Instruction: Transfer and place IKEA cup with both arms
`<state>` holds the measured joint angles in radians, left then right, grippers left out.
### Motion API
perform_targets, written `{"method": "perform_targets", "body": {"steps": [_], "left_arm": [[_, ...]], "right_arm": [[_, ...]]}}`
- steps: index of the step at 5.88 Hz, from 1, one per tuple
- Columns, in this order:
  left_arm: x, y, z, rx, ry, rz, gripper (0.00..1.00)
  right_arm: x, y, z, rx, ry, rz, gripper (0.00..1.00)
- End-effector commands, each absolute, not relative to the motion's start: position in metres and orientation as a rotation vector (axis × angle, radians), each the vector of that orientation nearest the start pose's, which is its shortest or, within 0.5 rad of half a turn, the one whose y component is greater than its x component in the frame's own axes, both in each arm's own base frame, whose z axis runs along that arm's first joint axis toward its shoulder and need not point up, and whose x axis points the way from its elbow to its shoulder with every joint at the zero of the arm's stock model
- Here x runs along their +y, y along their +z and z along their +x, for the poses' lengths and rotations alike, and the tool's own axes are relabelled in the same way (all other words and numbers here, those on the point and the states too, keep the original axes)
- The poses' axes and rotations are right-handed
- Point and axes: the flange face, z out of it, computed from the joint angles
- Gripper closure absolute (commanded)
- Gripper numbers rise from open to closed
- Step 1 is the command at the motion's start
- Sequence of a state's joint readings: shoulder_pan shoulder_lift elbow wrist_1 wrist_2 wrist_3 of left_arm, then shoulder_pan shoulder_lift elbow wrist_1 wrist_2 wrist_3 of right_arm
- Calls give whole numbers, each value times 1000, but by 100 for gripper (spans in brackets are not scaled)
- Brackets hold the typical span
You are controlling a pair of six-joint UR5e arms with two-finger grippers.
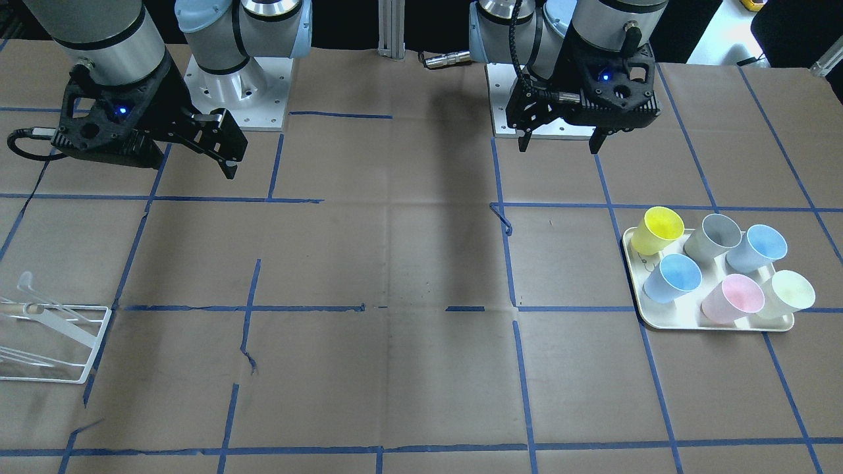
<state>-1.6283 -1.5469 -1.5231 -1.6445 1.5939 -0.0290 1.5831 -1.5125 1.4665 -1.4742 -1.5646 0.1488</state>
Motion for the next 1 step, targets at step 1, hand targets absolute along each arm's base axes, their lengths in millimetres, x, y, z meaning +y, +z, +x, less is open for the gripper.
{"method": "perform_targets", "body": {"steps": [1], "left_arm": [[-472,516,-158,3118,1,43,2]], "right_arm": [[-509,500,140,3131,80,214,0]]}}
